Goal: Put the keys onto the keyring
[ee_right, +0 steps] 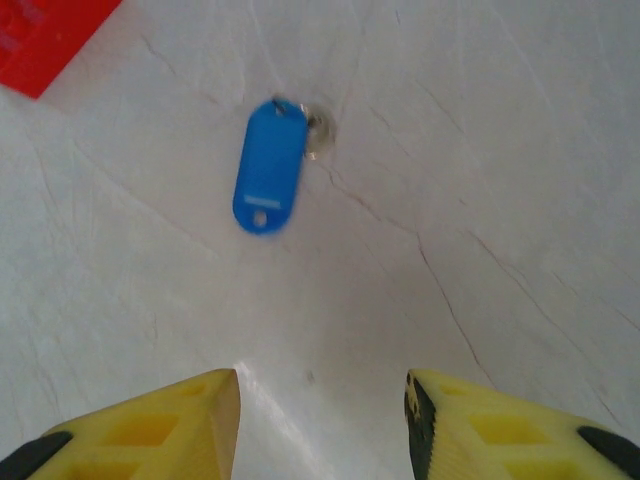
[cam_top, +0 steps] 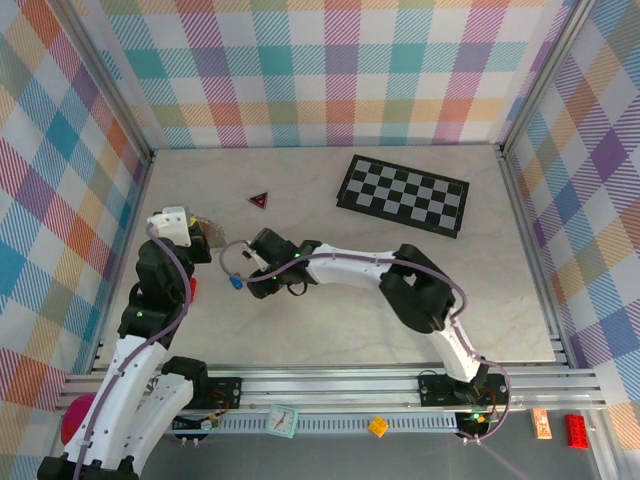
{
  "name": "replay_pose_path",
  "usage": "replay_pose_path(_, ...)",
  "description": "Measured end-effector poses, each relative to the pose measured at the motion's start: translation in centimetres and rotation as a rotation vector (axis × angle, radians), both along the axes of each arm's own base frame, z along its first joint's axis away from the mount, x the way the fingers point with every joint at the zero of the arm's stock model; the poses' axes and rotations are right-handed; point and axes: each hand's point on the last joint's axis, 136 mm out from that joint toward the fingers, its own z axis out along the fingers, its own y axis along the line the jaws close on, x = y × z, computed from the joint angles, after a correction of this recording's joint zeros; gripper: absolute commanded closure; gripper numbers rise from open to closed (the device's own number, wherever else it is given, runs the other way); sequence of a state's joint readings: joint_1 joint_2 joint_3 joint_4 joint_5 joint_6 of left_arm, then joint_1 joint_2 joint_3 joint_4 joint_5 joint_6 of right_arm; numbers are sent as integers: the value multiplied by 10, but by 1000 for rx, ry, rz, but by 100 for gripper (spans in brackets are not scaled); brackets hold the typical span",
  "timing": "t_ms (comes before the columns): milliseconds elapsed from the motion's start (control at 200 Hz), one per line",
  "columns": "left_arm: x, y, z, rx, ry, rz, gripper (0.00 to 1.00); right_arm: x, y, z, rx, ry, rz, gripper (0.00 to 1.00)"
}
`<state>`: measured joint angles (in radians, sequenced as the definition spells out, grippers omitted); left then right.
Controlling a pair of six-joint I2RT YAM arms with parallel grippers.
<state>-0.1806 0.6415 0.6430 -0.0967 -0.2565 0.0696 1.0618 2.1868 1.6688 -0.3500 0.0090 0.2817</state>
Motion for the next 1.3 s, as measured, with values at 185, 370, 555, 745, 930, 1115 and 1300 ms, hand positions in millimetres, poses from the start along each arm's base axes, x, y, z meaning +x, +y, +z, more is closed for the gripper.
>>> replay_pose_path(185,-5,12,4,33,-15,63,100,14,25,-12,2,-4,-34,53)
replay_pose_path(370,-19,30,13,44,-60,154,100,25,36,-21,-5,-45,-56,53)
replay_pose_path(555,-34,45,17,40,-101,236,100,34,49,-27,9,-80,-65,53)
replay_pose_path(745,-45,54,24,26,-134,285,100,39,66,-28,35,-110,-56,52)
replay_pose_path(930,-51,59,28,18,-156,309,100,43,77,-28,45,-141,-45,59)
replay_pose_path(1115,-51,60,24,23,-146,312,100,43,74,-30,7,-187,-41,66)
replay_pose_path(1300,-50,59,18,29,-127,310,100,39,63,-31,-36,-226,-44,76)
